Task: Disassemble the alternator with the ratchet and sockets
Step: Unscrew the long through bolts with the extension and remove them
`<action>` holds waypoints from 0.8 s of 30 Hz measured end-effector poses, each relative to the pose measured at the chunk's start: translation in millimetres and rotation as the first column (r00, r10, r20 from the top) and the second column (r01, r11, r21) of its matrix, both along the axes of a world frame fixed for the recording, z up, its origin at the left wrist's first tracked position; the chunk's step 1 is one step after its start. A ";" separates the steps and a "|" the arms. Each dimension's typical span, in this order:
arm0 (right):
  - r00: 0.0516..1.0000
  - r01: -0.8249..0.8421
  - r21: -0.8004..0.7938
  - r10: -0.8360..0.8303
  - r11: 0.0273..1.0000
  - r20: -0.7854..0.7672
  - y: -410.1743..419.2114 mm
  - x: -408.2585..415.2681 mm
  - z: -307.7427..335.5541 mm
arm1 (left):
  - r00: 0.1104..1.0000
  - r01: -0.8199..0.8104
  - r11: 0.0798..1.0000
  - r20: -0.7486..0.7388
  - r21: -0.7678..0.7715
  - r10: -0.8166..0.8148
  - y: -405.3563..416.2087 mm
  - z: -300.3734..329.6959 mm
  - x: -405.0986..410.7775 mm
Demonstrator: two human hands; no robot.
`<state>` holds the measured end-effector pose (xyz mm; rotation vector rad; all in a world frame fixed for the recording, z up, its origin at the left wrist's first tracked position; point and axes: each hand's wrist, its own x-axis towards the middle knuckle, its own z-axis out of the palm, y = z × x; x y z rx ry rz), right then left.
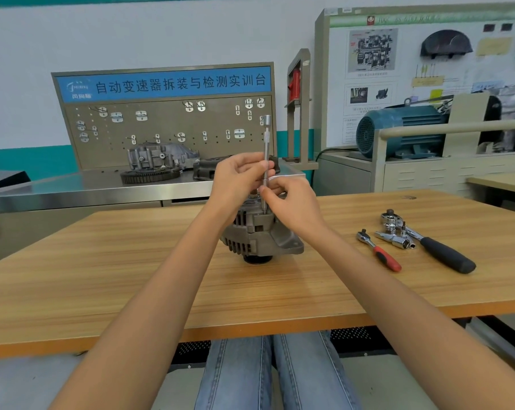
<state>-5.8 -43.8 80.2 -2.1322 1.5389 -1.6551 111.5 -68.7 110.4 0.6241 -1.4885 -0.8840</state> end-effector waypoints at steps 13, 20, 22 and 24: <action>0.999 -0.025 0.001 0.025 1.000 -0.046 2.1 -2.5 1.5 | 0.997 0.002 0.998 0.073 -0.067 0.003 0.9 -11.3 -9.3; 1.000 -0.018 0.014 0.018 1.000 -0.009 0.9 -0.8 0.6 | 0.998 0.064 0.998 -0.011 -0.021 -0.064 -3.1 -17.8 -9.0; 0.999 -0.017 0.010 0.016 1.000 0.043 0.2 1.0 -0.1 | 0.997 0.075 0.997 -0.032 -0.020 -0.075 -3.5 -17.0 -9.7; 0.997 -0.001 -0.013 0.002 1.000 0.079 0.0 3.1 -0.9 | 0.998 0.061 0.997 -0.005 -0.047 -0.062 -4.0 -16.5 -10.3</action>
